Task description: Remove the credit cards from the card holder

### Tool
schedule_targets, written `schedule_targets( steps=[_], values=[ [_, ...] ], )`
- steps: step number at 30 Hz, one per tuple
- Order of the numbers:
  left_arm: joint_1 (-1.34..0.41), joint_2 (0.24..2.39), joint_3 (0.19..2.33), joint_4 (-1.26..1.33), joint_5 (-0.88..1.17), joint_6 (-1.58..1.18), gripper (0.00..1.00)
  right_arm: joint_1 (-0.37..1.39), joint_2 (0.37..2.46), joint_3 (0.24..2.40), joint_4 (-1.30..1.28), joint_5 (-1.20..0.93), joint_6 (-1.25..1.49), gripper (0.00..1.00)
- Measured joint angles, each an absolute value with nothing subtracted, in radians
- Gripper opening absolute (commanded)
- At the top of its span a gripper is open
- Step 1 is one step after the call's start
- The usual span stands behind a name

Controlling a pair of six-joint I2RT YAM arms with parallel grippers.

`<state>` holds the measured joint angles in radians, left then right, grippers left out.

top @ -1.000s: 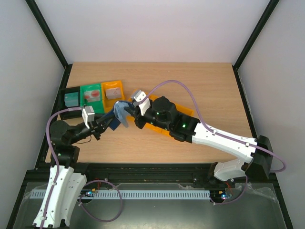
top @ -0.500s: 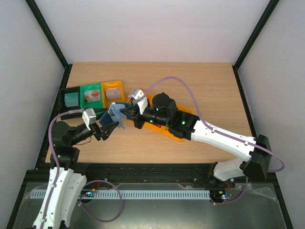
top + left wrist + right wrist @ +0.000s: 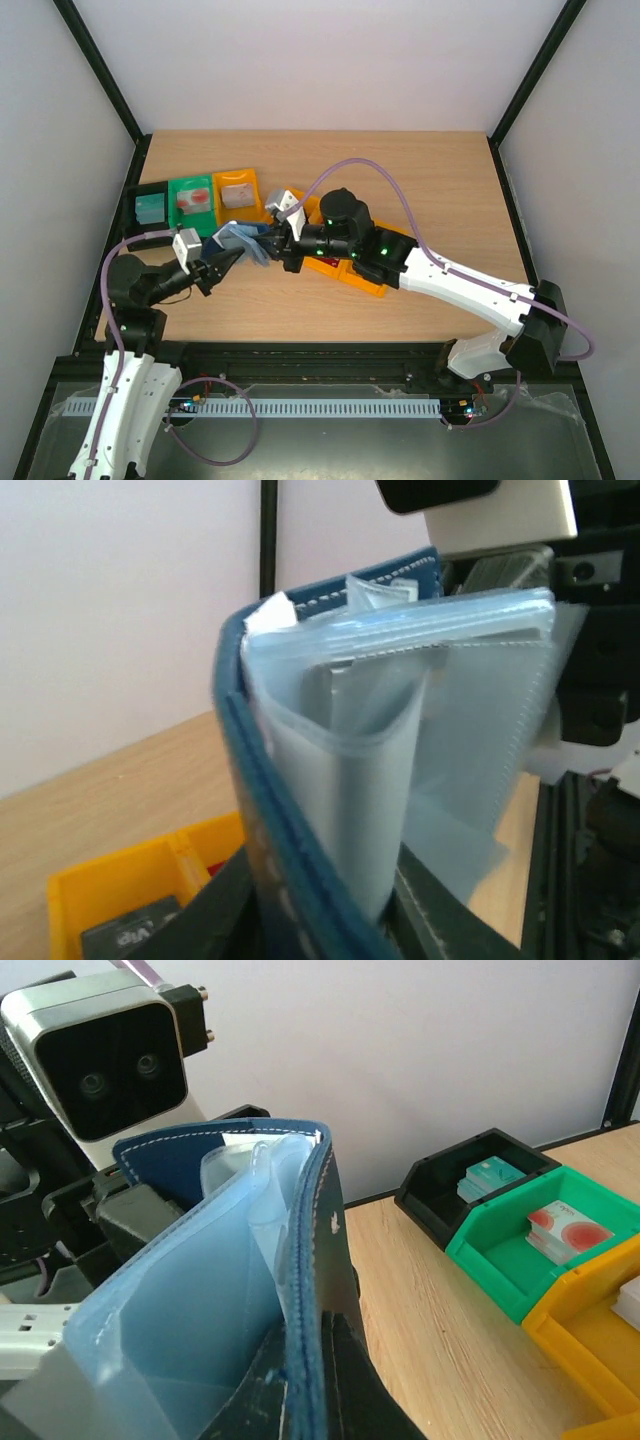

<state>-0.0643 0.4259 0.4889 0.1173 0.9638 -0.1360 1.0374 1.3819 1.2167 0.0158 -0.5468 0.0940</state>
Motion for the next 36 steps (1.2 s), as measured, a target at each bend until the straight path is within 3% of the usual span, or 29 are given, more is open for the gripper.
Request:
schedule_targets(
  steps=[2,3,13,17,21,27,29,36],
  values=[
    [-0.064,0.424,0.489,0.115,0.966,-0.140,0.03,1.030,1.380,1.217,0.012,-0.562,0.090,0.02],
    [-0.062,0.424,0.489,0.114,0.963,-0.142,0.02,1.025,1.378,1.216,0.010,-0.567,0.090,0.04],
    [-0.055,0.424,0.489,0.128,0.952,-0.187,0.02,0.983,1.302,1.190,-0.060,-0.582,0.047,0.74],
    [-0.051,0.424,0.489,0.128,0.938,-0.191,0.02,0.976,1.249,1.186,-0.099,-0.564,0.004,0.88],
    [-0.049,0.424,0.489,0.128,0.930,-0.191,0.02,0.984,1.225,1.174,-0.113,-0.551,-0.017,0.89],
    [-0.044,0.424,0.489,0.128,0.926,-0.191,0.02,1.053,1.218,1.112,-0.038,-0.462,0.011,0.89],
    [-0.043,0.424,0.489,0.128,0.925,-0.191,0.02,1.072,1.238,1.119,-0.013,-0.444,0.016,0.83],
    [-0.038,0.424,0.489,0.128,0.923,-0.191,0.02,1.091,1.325,1.153,-0.003,-0.366,0.038,0.15]
  ],
)
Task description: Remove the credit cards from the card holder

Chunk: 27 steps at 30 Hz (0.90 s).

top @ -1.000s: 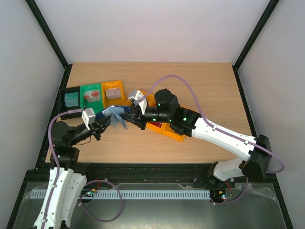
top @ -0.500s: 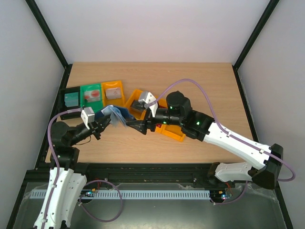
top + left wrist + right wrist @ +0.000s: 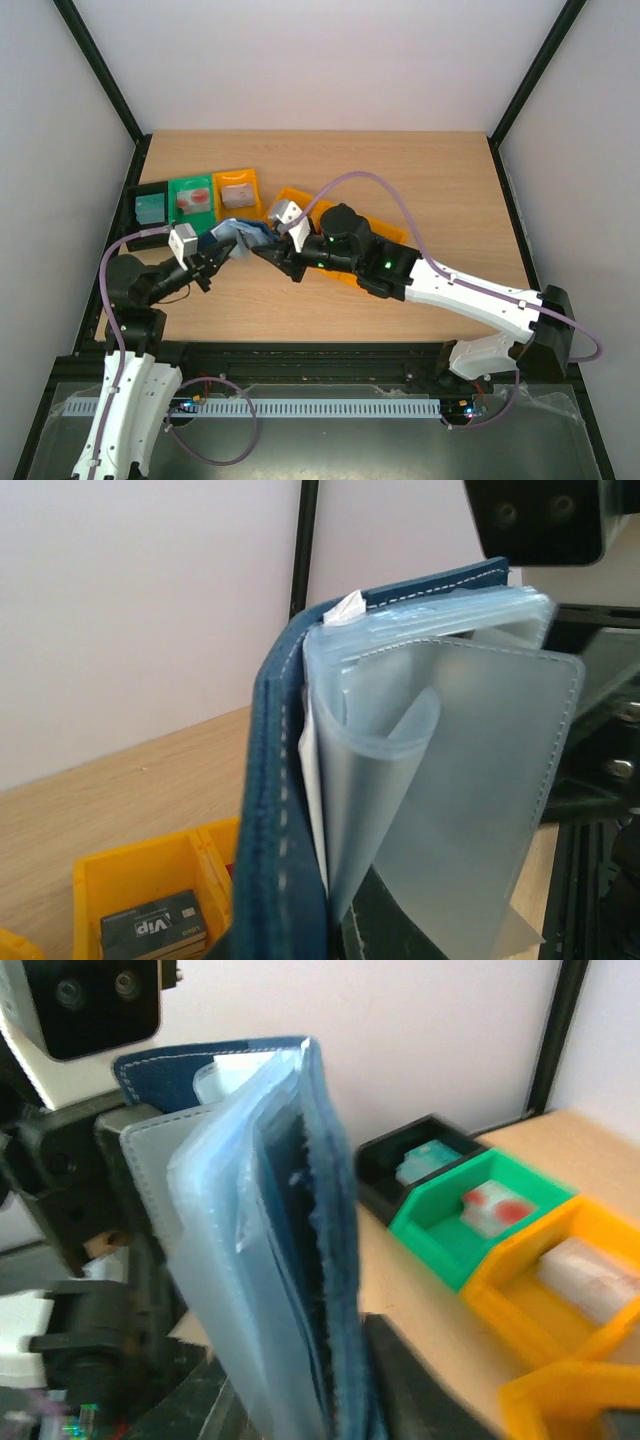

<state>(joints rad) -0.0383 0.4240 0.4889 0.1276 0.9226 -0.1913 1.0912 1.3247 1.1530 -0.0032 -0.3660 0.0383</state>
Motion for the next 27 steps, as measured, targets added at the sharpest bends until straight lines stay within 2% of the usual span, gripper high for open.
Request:
schedule_targets(
  steps=[2,4,5,7,8,10,15,20,23,27],
  values=[
    [-0.038,0.424,0.489,0.128,0.923,-0.191,0.02,1.092,1.325,1.153,0.001,-0.336,0.050,0.02],
    [-0.038,0.424,0.489,0.128,0.920,-0.193,0.03,1.092,1.325,1.153,0.007,-0.312,0.059,0.02],
    [-0.038,0.425,0.489,0.128,0.918,-0.194,0.12,1.092,1.325,1.153,0.006,-0.304,0.066,0.02],
    [-0.038,0.426,0.489,0.128,0.912,-0.201,0.48,1.098,1.325,1.153,0.006,-0.281,0.073,0.01],
    [-0.038,0.425,0.489,0.129,0.902,-0.207,0.57,1.100,1.325,1.155,0.004,-0.262,0.077,0.02],
    [-0.034,0.424,0.486,0.131,0.862,-0.228,0.62,1.104,1.326,1.162,-0.015,-0.215,0.089,0.02],
    [0.024,0.406,0.458,0.157,0.729,-0.317,0.61,1.075,1.398,1.276,-0.160,0.070,0.138,0.02],
    [0.086,0.381,0.445,0.159,0.665,-0.402,0.49,1.065,1.571,1.417,-0.362,0.358,0.189,0.02],
    [0.102,0.368,0.445,0.163,0.673,-0.437,0.44,1.068,1.687,1.485,-0.468,0.415,0.212,0.02],
    [0.102,0.369,0.445,0.179,0.715,-0.499,0.28,1.090,1.766,1.533,-0.538,0.389,0.222,0.02]
  ],
)
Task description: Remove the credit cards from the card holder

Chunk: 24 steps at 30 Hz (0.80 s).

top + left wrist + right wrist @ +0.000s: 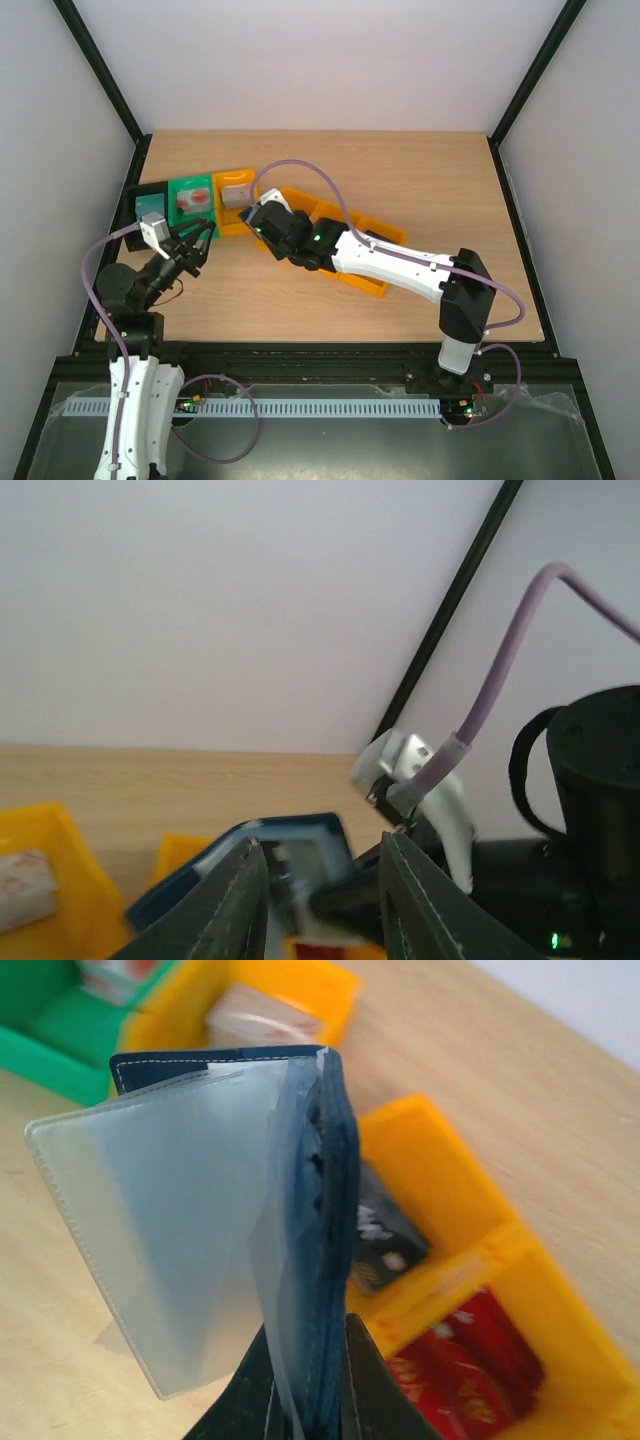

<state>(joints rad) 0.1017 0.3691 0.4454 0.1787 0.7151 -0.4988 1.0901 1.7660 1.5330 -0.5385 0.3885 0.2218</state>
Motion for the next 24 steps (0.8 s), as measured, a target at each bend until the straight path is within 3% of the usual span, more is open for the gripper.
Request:
schedule_targets(
  steps=[16,19,24],
  values=[
    [0.012,0.454,0.418,0.117,0.665,-0.557,0.18,1.129,1.821,1.704,-0.481,-0.091,0.248,0.02],
    [0.017,0.453,0.392,0.075,0.637,-0.545,0.21,1.111,1.797,1.663,-0.431,-0.170,0.250,0.02],
    [0.035,0.442,0.380,0.070,0.666,-0.541,0.37,1.039,1.689,1.519,-0.329,-0.362,0.252,0.02]
  ],
)
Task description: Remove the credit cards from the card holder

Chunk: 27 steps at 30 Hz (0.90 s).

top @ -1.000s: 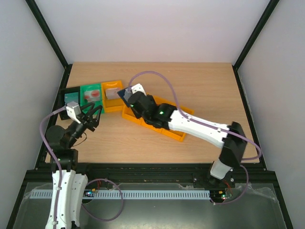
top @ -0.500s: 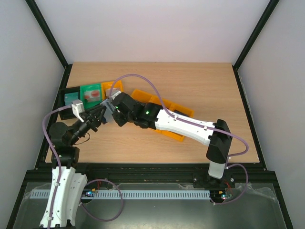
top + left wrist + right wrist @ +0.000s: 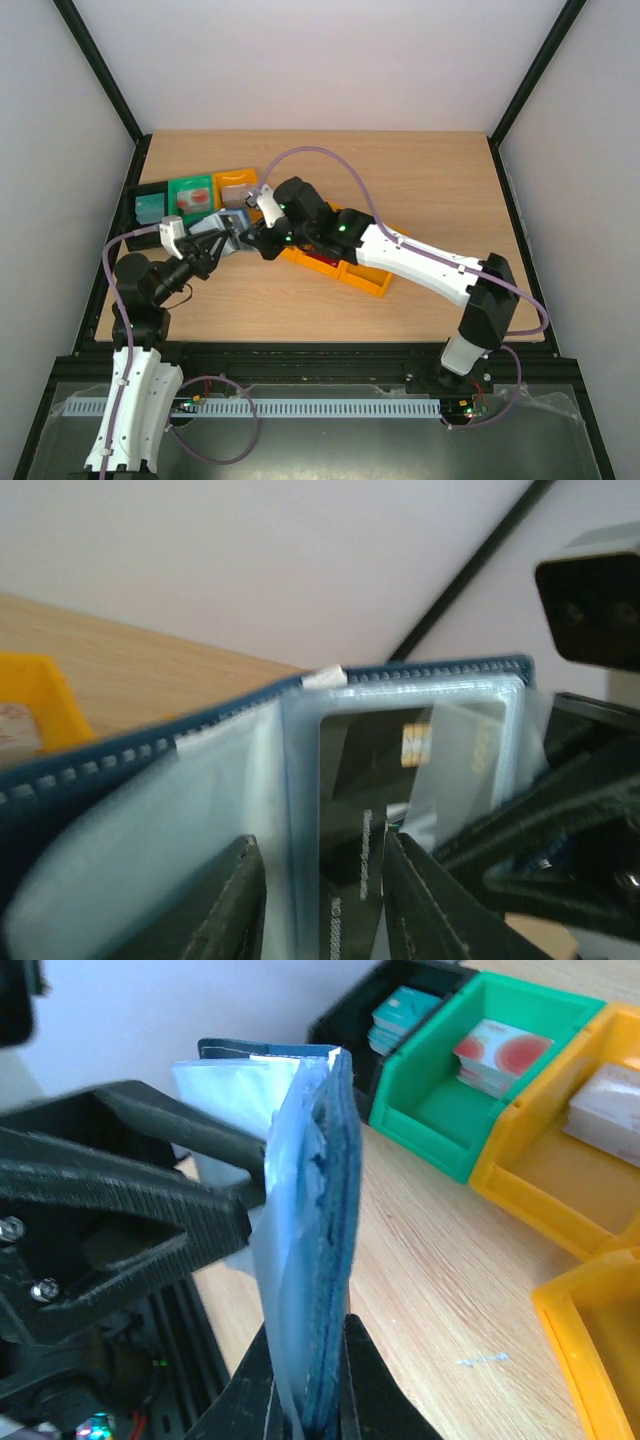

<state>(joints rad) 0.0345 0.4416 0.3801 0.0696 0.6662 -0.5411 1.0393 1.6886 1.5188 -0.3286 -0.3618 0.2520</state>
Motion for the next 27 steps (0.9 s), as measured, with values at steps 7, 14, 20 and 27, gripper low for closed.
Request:
schedule_targets(
  steps=[7,14,20,27],
  values=[
    [0.038,0.437,0.418,0.156,0.862,-0.558,0.38,0.991,1.579,1.411,-0.188,-0.569,0.237,0.02],
    [0.039,0.431,0.442,0.270,0.970,-0.625,0.33,0.964,1.518,1.328,-0.041,-0.720,0.231,0.02],
    [0.032,0.451,0.467,0.311,0.945,-0.640,0.29,0.955,1.532,1.324,0.054,-0.746,0.310,0.02],
    [0.045,0.471,0.466,0.332,0.821,-0.682,0.02,0.940,1.611,1.351,0.182,-0.762,0.443,0.02]
  ],
)
